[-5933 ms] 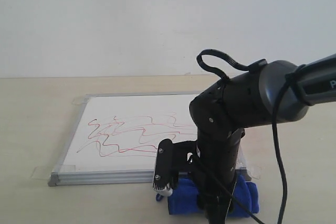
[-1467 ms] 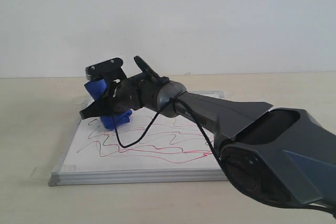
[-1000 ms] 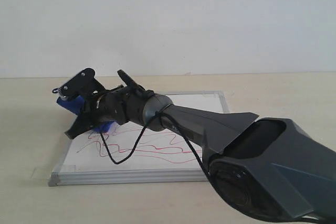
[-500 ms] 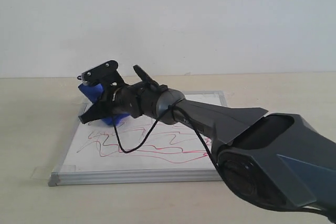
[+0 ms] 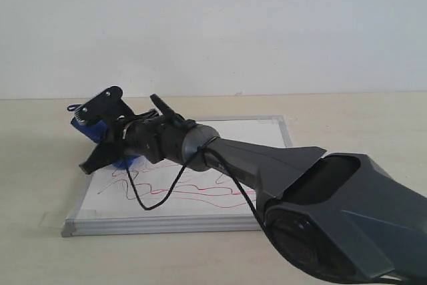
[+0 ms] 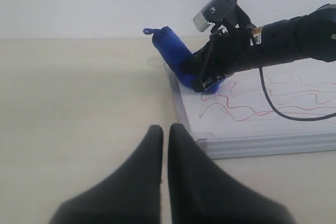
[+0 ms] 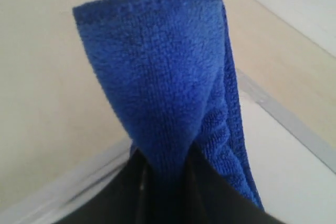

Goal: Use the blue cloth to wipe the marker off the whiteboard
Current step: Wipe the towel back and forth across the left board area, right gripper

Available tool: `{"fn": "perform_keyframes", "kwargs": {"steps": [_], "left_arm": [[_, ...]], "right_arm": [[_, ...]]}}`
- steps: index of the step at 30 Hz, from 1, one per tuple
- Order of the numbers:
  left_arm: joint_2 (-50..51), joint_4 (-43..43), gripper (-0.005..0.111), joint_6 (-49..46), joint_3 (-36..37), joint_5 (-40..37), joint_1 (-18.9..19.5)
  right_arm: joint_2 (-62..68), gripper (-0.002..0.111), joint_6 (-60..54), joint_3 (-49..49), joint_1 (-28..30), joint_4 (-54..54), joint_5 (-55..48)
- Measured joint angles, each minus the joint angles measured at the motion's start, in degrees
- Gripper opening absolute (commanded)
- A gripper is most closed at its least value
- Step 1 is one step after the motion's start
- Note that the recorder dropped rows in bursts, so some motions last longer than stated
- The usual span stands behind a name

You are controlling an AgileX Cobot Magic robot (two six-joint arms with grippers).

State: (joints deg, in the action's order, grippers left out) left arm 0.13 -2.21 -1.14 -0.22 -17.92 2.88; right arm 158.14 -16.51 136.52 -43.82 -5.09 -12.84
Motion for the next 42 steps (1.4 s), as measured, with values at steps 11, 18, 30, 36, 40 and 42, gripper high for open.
{"fn": "perform_keyframes", "kwargs": {"steps": [11,18,30,36,40,42], "left_arm": [[0.0,0.0,0.004,0.0,0.0,0.0,0.0],[0.0,0.0,0.004,0.0,0.0,0.0,0.0],[0.0,0.0,0.004,0.0,0.0,0.0,0.0],[0.0,0.0,0.004,0.0,0.0,0.0,0.0],[0.0,0.0,0.004,0.0,0.0,0.0,0.0],[0.0,0.0,0.004,0.0,0.0,0.0,0.0]], "right_arm": [[0.64,0.0,3.25,0.0,0.69,-0.42,2.76],[1.45,0.0,-0.81,-0.1,-2.23,-0.37,7.28],[2.37,0.0,-1.26,0.01,1.94,-0.85,7.22],[2.37,0.0,0.06,0.01,3.04,-0.85,7.09],[2.37,0.0,1.2,0.01,2.29,-0.95,7.17],[2.37,0.0,1.4,0.01,1.3,-0.83,7.17]]}}
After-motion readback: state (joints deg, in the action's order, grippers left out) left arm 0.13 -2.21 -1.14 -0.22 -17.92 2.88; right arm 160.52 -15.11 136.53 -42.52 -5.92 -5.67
